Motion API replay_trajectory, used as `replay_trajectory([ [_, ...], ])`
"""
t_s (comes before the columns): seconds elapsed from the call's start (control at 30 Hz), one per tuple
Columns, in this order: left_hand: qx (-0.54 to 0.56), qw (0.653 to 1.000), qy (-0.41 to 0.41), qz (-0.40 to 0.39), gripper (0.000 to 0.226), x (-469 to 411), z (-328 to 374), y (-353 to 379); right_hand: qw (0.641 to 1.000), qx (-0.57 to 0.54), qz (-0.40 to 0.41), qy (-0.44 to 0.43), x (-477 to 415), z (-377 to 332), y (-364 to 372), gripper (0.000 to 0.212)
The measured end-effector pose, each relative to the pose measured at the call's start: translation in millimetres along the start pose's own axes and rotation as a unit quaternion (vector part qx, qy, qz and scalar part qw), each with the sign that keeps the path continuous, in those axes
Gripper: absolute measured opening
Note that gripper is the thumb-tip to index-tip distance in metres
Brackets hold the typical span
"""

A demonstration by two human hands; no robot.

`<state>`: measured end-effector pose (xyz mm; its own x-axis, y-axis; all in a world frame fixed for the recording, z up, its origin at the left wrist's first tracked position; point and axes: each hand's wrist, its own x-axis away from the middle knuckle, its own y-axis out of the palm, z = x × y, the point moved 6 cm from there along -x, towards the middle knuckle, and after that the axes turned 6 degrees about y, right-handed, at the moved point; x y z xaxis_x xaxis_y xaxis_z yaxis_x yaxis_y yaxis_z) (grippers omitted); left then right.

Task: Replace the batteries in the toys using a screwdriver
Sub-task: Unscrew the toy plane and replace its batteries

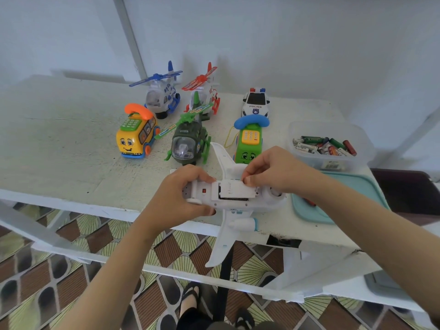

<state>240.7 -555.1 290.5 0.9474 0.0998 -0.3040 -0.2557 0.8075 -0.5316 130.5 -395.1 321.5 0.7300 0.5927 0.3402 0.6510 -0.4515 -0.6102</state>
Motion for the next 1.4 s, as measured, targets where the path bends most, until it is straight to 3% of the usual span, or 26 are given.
replay_trajectory([
  [0.8, 0.001, 1.0, 0.012, -0.008, 0.049, -0.6, -0.6, 1.1, 0.999, -0.048, 0.007, 0.005, -3.2, -1.6, -17.8, 0.012],
  [1.13, -0.033, 0.999, 0.034, -0.003, 0.048, 6.9, 2.3, 3.2, 0.988, -0.138, 0.022, 0.067, -2.5, 9.8, -47.0, 0.001],
  [1.4, -0.098, 0.993, 0.061, -0.029, 0.042, 4.2, 6.7, 2.9, 0.984, -0.144, 0.012, 0.1, 0.8, 21.0, -41.5, 0.017],
])
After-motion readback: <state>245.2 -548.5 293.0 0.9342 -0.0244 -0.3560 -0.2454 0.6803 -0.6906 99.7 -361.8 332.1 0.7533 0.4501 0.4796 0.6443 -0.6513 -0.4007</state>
